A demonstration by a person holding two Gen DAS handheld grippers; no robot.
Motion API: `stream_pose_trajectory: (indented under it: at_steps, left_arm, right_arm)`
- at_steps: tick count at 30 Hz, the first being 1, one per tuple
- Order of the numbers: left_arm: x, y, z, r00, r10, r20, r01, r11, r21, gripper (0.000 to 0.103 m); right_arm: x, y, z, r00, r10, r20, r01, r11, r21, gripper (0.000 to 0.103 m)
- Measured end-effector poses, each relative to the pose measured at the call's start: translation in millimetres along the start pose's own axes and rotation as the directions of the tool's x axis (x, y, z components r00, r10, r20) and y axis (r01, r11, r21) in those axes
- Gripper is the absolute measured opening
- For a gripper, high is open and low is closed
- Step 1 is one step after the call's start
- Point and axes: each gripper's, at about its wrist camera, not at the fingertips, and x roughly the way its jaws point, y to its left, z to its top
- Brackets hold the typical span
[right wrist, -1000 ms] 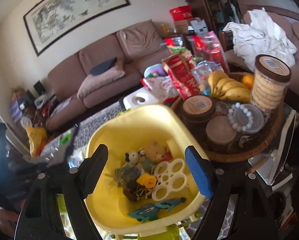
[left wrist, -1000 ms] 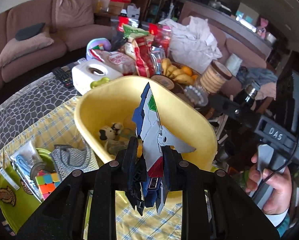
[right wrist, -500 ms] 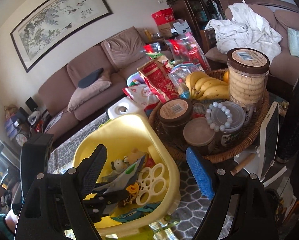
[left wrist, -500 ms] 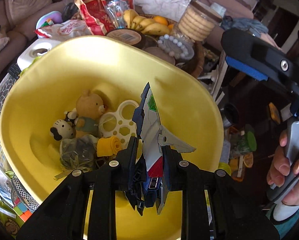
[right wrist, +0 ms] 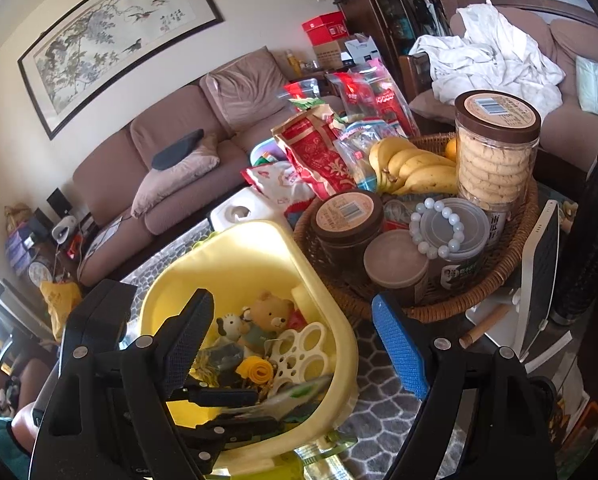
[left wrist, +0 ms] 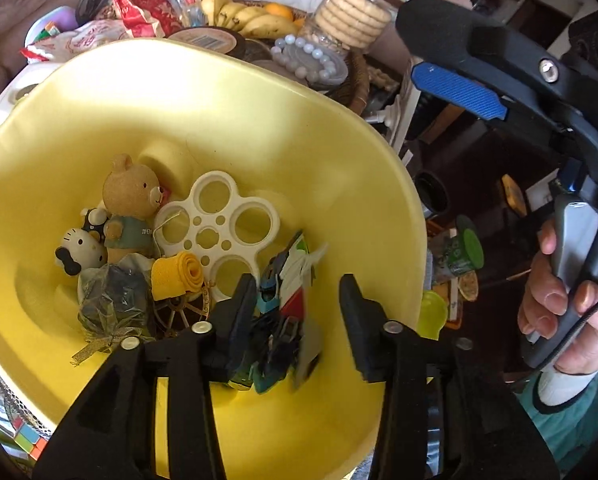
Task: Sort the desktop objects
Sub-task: 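Lower the white-red robot toy into the yellow tub and open the left tool, then move both tools back from the yellow tub toward the green tray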
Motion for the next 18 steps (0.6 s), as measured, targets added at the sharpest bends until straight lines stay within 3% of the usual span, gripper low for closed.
stream_pose_trajectory:
  at_steps: [2, 7, 10, 18]
  left_arm:
    - [-7, 4, -3, 1.000, 0.001, 0.020, -0.001, 1.000, -0.021, 0.055]
    - [-35, 8, -20, 0.993, 0.017, 0.119, -0.011, 0.999, -0.052, 0.057]
    - [-52, 6, -30, 0.984, 0.040, 0.175, -0.028, 0.997, -0.072, 0.072]
    - [-94, 9, -60, 0.947, 0.166, 0.275, -0.132, 0.981, -0.140, 0.077]
  right_arm:
    - [1, 1, 0, 1.000, -0.002, -0.002, 0.002, 1.000, -0.002, 0.083]
    - [5, 8, -1, 1.000, -0.012, -0.010, 0.012, 1.000, -0.022, 0.083]
    - [8, 14, -2, 0.999, -0.022, -0.024, 0.021, 0.999, -0.046, 0.083]
    - [29, 39, -14, 0.994, -0.048, -0.100, 0.033, 0.988, -0.149, 0.084]
